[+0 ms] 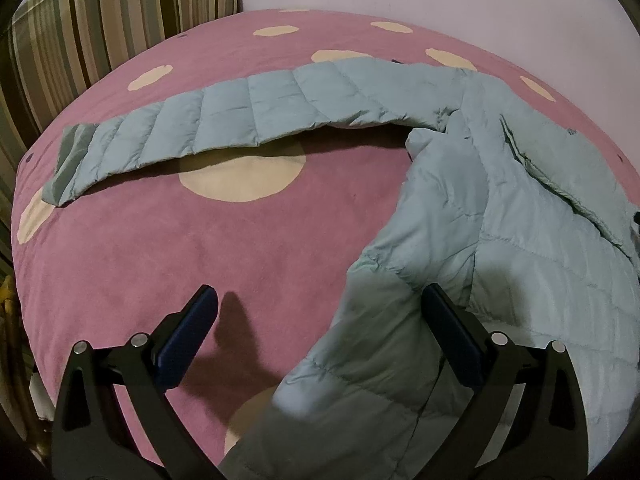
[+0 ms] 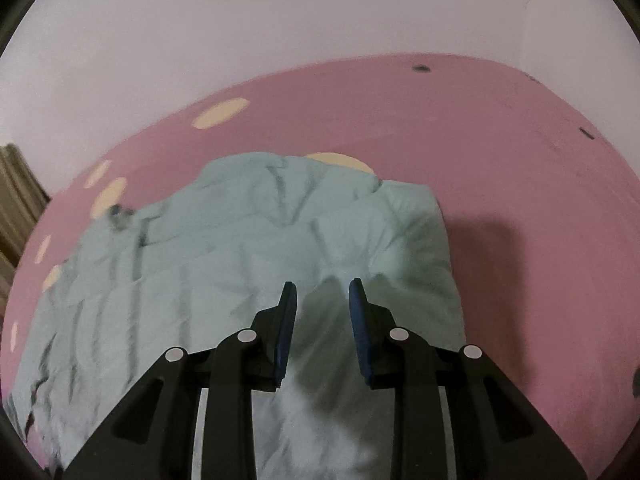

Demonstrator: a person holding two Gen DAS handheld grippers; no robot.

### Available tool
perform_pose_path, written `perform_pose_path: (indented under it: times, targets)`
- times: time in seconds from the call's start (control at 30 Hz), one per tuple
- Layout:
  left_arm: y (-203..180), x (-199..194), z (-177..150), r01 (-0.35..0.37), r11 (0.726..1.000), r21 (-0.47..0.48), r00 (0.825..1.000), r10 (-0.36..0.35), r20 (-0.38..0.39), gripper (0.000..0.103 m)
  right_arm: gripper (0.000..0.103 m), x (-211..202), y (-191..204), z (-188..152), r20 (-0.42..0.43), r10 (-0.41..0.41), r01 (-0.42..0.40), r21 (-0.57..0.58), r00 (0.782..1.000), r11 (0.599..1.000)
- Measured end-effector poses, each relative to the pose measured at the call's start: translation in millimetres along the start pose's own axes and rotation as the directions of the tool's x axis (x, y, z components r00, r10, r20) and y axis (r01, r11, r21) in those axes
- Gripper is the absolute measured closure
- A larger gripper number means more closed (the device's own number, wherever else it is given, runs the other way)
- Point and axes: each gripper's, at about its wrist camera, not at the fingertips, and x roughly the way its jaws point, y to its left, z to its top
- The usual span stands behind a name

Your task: Fold large clothes

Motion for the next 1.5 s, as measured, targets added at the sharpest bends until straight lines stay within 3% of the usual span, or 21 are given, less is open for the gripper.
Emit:
perform_pose_path:
  times: [0.1, 0.27, 0.47, 0.63, 0.97, 1.17, 1.3, 1.4, 1.5]
  targets:
    - [0, 0, 0, -0.001, 1.0, 0.003, 1.0, 0.001, 0.001, 0.002, 0.053, -23, 14, -27, 0.035, 0.021, -0.019, -0.04, 0.999, 0.999]
    - [-1, 0, 0, -0.001, 1.0, 0.002, 1.0, 0.001, 0.003, 0.002, 0.053, -19, 23, -51, 0.03, -0.015, 0.019, -0.11, 0.999, 0.994]
    - [6, -1, 1, -0.001, 1.0, -0.014, 1.0, 0.002, 0.01, 0.002, 0.051, 9, 10, -58, -0.035, -0.012, 0.009, -0.086, 0.999, 0.996]
    - [19, -4, 6, 0.002, 0.999, -0.044, 1.0, -0.001, 0.025, 0.002, 0.045, 11, 10, -62, -0.037, -0.013, 0.009, -0.101, 0.999, 0.995]
    - [84, -13, 14, -0.035, 0.985, -0.168, 0.996, 0.047, 0.069, 0.002, 0.044, 13, 9, -63, -0.031, -0.01, 0.007, -0.108, 0.999, 0.994]
    - [137, 5, 18, -0.092, 0.965, -0.244, 0.994, 0.103, 0.031, 0.002, 0.042, 13, 10, -63, -0.03, -0.005, 0.002, -0.109, 1.0, 0.994]
    - [172, 12, 20, -0.085, 0.948, -0.306, 0.992, 0.108, 0.059, 0.002, 0.041, 14, 11, -62, -0.029, -0.005, 0.002, -0.114, 1.0, 0.993]
    - [201, 19, 24, -0.033, 0.921, -0.388, 0.993, 0.075, 0.094, 0.002, 0.041, 14, 11, -61, -0.028, -0.006, 0.003, -0.117, 1.0, 0.993]
    - [232, 24, 31, 0.058, 0.866, -0.497, 0.985, 0.03, 0.167, 0.004, 0.04, 15, 11, -61, -0.027, -0.005, 0.002, -0.117, 1.0, 0.993]
